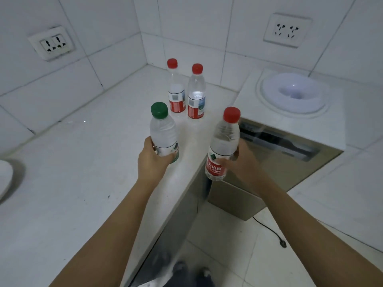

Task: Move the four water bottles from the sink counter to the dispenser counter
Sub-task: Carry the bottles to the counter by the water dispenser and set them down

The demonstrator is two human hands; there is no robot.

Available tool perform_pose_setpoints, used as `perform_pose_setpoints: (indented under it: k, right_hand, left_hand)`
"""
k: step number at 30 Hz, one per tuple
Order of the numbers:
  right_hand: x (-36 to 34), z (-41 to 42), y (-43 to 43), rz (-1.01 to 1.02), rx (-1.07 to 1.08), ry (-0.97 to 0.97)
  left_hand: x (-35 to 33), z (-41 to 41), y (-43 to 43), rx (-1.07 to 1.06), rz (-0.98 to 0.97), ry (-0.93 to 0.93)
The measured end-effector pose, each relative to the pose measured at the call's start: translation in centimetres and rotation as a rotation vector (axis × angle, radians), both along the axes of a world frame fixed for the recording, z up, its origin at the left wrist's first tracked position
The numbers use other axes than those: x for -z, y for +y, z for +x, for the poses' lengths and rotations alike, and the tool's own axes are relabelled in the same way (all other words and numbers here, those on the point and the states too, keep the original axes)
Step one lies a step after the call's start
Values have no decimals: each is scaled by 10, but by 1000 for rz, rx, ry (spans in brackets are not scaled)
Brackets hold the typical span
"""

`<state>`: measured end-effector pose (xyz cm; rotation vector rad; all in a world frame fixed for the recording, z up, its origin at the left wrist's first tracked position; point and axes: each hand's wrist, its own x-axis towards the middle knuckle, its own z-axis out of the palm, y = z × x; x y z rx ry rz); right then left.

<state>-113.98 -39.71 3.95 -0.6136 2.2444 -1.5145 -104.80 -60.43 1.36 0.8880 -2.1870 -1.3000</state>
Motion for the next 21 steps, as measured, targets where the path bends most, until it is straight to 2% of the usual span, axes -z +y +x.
perform_pose_setpoints:
  k: [11,21]
  right_hand:
    - [-7,-51,-55,-20,38,-42]
    - [15,-84,-118,16,125,-20]
  left_hand:
    - [0,-52,-39,-13,-12,-47]
    - [11,-111,-73,77,11,-107]
